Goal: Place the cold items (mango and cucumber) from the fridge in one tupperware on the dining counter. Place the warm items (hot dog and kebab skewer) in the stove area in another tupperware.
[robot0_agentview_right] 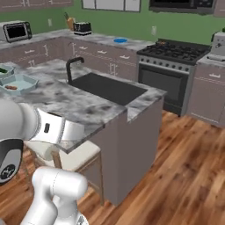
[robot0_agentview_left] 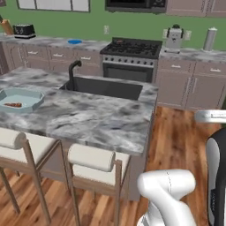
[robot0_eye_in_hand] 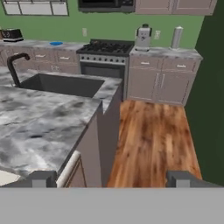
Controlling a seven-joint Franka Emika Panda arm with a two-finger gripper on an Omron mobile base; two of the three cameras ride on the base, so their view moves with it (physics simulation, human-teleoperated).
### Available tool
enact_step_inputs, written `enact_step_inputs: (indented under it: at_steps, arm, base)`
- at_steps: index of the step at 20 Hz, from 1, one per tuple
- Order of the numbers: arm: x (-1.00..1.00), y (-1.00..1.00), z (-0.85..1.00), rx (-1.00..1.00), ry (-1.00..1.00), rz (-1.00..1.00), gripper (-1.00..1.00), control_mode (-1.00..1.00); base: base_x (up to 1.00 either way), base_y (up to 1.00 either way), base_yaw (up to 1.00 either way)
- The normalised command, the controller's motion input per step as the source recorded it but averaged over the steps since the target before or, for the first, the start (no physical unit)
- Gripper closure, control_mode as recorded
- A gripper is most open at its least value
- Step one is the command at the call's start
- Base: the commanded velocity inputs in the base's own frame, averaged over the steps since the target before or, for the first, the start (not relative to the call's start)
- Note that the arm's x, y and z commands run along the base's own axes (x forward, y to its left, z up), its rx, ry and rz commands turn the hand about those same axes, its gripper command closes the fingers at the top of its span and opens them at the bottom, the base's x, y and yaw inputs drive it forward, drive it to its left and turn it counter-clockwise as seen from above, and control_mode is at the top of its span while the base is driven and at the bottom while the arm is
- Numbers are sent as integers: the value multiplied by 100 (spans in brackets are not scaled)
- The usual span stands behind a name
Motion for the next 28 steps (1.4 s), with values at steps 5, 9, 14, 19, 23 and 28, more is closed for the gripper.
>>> enact_step_inputs:
  at_steps: [5, 9, 14, 19, 23, 28]
  arm:
    - [0, 0, 0, 0, 0, 0, -100, 100]
    - [0, 0, 0, 0, 0, 0, -100, 100]
    - [0, 0, 0, 0, 0, 0, -100, 100]
    - [0, 0, 0, 0, 0, 0, -100, 100]
    - [0, 0, 0, 0, 0, 0, -100, 100]
    - [0, 0, 0, 0, 0, 0, -100, 100]
  base:
    - [90, -99, 23]
    - [58, -100, 28]
    - [42, -100, 31]
    - [-3, -100, 22]
    - [-1, -100, 21]
    - [31, -100, 23]
